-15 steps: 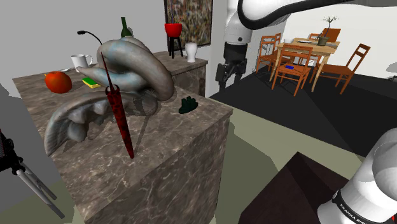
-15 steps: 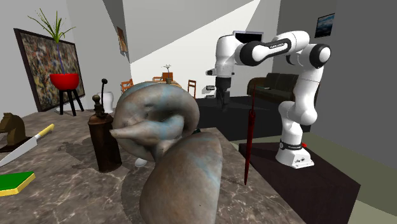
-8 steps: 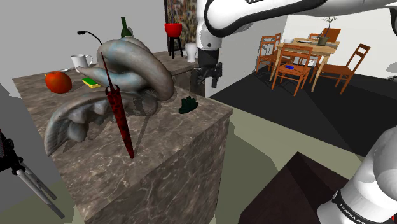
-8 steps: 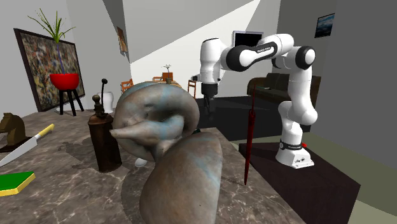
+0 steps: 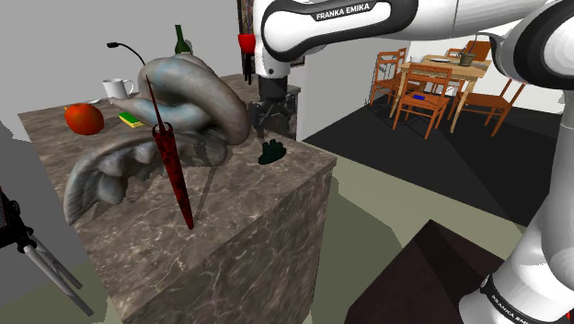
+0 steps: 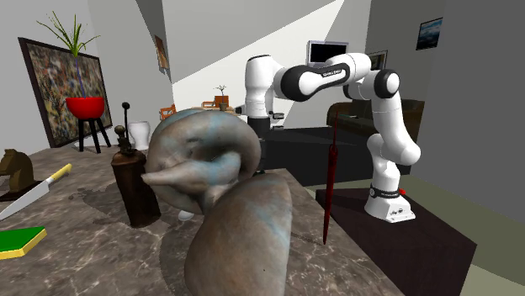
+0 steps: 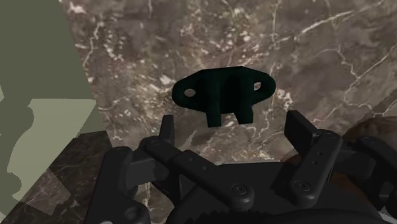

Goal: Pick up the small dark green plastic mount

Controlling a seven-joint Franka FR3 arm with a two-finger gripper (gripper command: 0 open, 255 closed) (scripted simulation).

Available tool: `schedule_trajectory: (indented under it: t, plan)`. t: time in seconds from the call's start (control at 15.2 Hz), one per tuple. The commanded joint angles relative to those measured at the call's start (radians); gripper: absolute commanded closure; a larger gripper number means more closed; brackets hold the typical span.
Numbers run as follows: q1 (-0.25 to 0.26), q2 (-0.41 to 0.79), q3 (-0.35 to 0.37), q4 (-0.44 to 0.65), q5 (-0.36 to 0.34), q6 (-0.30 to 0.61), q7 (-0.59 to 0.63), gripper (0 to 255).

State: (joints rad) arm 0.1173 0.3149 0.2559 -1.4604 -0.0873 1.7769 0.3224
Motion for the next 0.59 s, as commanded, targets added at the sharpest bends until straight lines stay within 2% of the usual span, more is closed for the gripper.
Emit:
schedule_trajectory:
  t: [0.0,0.26,0.4,0.46,0.53]
  plan:
    - [0.004,0.016,0.002,-0.026,0.0,0.028,0.004,0]
    - [0.004,0.02,-0.001,-0.081,-0.002,0.088,0.006,0]
    - [0.005,0.02,-0.003,-0.081,-0.001,0.088,0.005,0]
    - [0.014,0.034,0.0,-0.072,-0.005,0.092,0.016,255]
    - [0.009,0.025,-0.001,-0.083,-0.003,0.094,0.012,255]
